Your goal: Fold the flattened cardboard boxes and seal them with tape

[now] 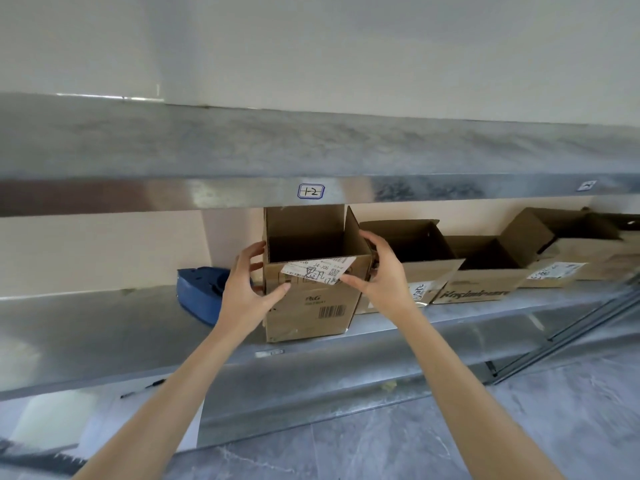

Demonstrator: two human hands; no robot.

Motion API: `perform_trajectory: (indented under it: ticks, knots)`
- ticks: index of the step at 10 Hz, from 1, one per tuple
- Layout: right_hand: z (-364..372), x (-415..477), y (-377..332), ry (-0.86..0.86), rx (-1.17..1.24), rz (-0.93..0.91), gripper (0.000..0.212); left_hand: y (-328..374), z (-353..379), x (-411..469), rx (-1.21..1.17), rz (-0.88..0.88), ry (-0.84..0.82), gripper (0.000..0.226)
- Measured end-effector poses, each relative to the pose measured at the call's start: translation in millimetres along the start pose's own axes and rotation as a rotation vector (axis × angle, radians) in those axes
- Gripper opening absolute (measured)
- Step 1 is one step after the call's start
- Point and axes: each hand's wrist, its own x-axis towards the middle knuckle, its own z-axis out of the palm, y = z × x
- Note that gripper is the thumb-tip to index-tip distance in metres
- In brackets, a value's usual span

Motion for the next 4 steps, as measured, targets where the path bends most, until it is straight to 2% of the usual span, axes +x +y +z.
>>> perform_trajectory:
  ticks: [4]
  knots:
    - [-22.5,-21.3,-23.7,-0.078,-0.224,-0.033,0.081,25.3,-21.3,-13.8,0.23,-0.092,-0.045,0.068]
